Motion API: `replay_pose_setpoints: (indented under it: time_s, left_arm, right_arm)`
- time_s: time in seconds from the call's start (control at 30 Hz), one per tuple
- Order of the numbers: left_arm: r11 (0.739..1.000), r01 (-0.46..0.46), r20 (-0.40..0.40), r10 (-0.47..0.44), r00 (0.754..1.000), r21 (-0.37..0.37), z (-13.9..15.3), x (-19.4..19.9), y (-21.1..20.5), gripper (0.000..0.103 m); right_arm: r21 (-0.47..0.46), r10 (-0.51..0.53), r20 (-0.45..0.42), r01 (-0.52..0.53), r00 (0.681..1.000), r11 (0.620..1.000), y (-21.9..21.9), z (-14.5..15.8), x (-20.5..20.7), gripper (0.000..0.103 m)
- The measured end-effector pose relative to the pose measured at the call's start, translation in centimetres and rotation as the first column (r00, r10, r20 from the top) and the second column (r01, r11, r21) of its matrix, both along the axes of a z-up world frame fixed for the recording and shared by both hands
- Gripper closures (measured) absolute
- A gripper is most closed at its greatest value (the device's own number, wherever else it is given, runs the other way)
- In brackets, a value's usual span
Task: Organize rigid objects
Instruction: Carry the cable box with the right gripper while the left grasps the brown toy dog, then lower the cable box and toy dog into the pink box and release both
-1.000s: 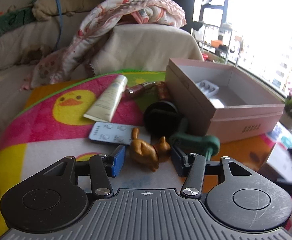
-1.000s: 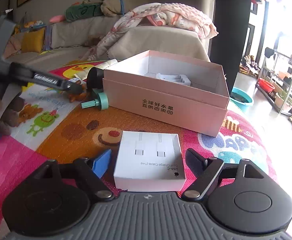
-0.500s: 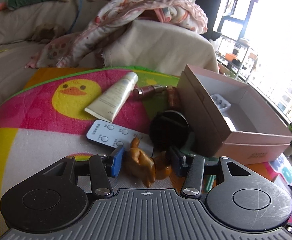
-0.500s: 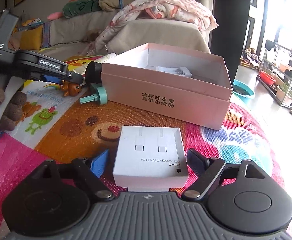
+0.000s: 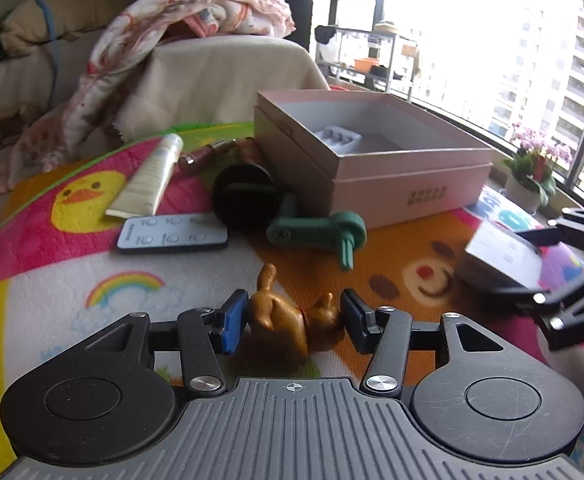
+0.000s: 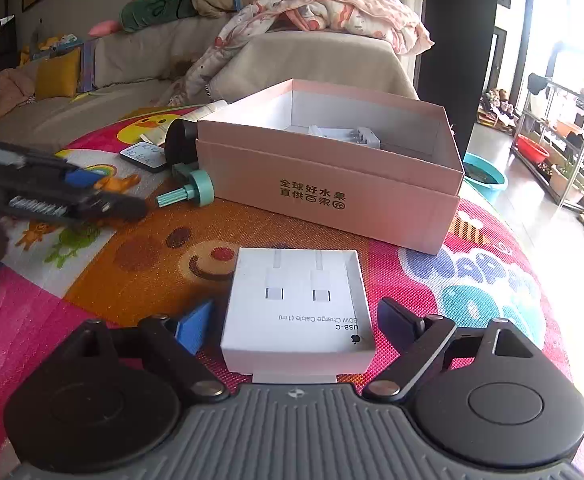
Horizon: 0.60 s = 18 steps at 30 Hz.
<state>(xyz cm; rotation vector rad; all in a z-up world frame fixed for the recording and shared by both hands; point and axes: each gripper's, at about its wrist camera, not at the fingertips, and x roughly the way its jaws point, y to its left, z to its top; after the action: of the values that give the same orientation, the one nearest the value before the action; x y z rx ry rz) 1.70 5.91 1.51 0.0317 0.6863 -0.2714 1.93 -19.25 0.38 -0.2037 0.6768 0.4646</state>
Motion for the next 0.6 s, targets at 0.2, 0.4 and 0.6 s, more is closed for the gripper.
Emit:
replay_pose_setpoints:
  time_s: [0.2,0.4,0.6]
  left_arm:
    - [0.997,-0.068,-0.02,0.069,0.997,0.032,-0.2,-1.3,0.1,0.048]
    - [0.993,-0.112,-0.002,0.112,0.994,-0.038,-0.4,-1.2,0.5,0.049]
    - [0.995,-0.098,0.026,0.097,0.995,0.035,-0.5,-1.2,-0.6,0.051]
  right_arm:
    - [-0.009,-0.005,0.004,0.005,1.0,1.0,0.2,0.0,0.0,0.014]
    - [-0.011,-0.007,0.004,0.007,1.0,1.0,0.2,-0.1,0.0,0.013]
    - [0.009,-0.001,-0.024,0.001,1.0,1.0,0.1,0.0,0.6,0.013]
